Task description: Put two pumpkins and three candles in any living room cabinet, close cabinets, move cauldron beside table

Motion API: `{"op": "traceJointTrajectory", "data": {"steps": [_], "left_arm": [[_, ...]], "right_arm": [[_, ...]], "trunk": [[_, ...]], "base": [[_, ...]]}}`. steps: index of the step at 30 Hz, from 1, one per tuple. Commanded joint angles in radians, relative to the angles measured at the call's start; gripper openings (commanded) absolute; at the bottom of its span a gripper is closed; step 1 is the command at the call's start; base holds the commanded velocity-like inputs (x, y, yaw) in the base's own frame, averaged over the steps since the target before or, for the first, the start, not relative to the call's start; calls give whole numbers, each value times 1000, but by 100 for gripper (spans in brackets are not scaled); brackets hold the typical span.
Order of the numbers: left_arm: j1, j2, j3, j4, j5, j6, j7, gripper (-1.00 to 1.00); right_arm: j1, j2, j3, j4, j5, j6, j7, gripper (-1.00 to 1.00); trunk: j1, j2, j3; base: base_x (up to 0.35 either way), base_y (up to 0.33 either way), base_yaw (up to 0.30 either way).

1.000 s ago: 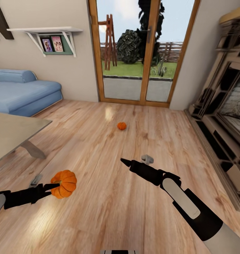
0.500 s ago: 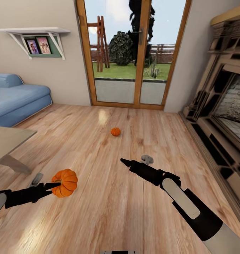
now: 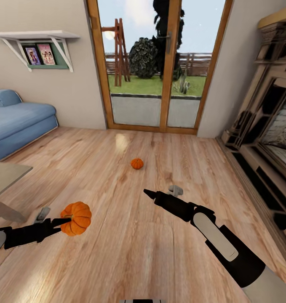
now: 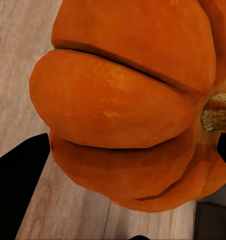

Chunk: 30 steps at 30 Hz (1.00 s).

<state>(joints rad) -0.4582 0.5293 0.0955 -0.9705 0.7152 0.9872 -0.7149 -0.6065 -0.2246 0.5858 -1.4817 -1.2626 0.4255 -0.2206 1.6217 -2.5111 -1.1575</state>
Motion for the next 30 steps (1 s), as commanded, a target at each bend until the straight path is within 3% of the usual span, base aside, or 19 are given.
{"op": "traceJointTrajectory", "data": {"steps": [1,19,23,30], "left_arm": [[-1,0,2,0,10,8,-5,-100],[0,1,4,0,12,8,-5,-100],[0,1,5,0,12,8,-5,-100],[0,1,6,0,12,8,-5,-100]], "right_arm": [[-1,-1,2,-2,-11,-1,-10,100],[-1,-1,2,-2,-9,-2,-10,100],[-1,-1,2,-2,-11,-32,-11,100],[-1,-1,2,-2,-12,-50,-10,100]], "trunk": [[0,0,-1],[0,0,-1],[0,0,-1],[0,0,-1]], "base": [[333,0,0],[333,16,0],[333,52,0],[333,7,182]]}}
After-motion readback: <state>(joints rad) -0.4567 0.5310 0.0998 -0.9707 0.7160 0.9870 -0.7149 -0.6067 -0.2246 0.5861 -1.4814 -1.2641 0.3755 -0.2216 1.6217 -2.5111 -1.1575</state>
